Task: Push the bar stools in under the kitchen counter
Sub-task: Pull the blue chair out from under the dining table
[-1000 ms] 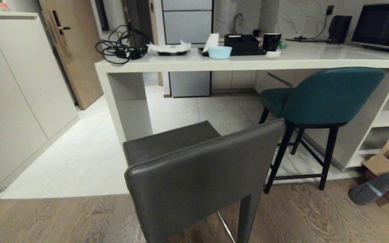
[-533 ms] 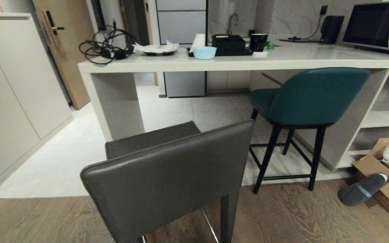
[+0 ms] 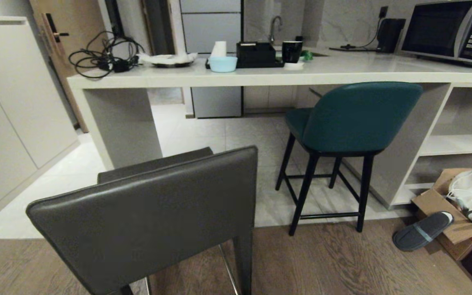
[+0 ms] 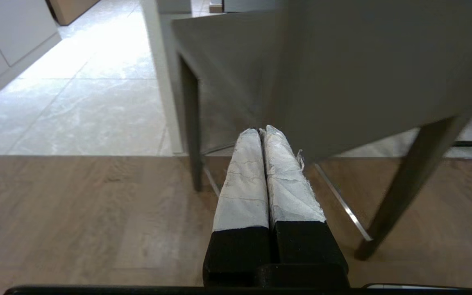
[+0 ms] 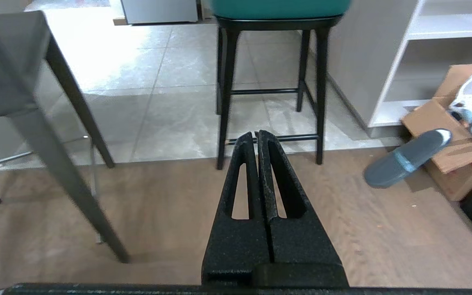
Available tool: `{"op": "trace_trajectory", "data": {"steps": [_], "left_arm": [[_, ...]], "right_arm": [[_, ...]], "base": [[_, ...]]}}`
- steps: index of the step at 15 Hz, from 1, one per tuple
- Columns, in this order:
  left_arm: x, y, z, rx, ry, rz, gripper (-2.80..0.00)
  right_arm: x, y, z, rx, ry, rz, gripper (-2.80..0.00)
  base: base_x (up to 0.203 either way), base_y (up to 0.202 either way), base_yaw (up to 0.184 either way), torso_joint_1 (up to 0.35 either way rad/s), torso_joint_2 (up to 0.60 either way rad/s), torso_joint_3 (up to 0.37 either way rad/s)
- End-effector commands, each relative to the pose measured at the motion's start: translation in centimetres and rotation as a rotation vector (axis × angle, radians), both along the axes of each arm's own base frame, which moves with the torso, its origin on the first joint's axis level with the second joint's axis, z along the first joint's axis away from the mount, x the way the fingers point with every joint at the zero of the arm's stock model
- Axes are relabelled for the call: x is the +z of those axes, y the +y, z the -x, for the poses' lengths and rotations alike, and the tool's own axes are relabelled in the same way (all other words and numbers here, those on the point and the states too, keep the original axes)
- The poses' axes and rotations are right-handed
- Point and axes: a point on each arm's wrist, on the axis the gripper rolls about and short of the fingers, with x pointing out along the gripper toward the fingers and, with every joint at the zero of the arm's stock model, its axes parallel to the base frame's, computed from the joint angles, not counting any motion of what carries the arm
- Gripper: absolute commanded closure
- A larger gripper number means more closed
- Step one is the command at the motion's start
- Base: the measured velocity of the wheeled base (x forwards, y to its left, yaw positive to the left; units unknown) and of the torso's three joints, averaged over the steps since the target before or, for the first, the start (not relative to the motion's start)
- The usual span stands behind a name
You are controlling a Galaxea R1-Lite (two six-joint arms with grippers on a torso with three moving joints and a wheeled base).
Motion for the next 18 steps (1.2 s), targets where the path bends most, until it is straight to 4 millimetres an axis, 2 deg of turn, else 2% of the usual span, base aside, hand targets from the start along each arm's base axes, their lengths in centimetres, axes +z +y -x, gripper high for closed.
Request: {"op": "trace_trajectory", "data": {"steps": [1,18], "left_arm": [[0.00,0.00,-0.01,0.001,0.002,0.000,0.00],[0.00,0.00,-0.01,0.001,0.002,0.001,0.00]], "right_arm": [[0.00,0.00,-0.01,0.001,0.001,0.000,0.00],[0.00,0.00,-0.01,0.001,0.001,0.000,0.00]], "base": [[0.000,-0.197,0.002,0.005,0.00,0.004],[0.000,-0.195,0.003,0.003,0.00,0.003]]}}
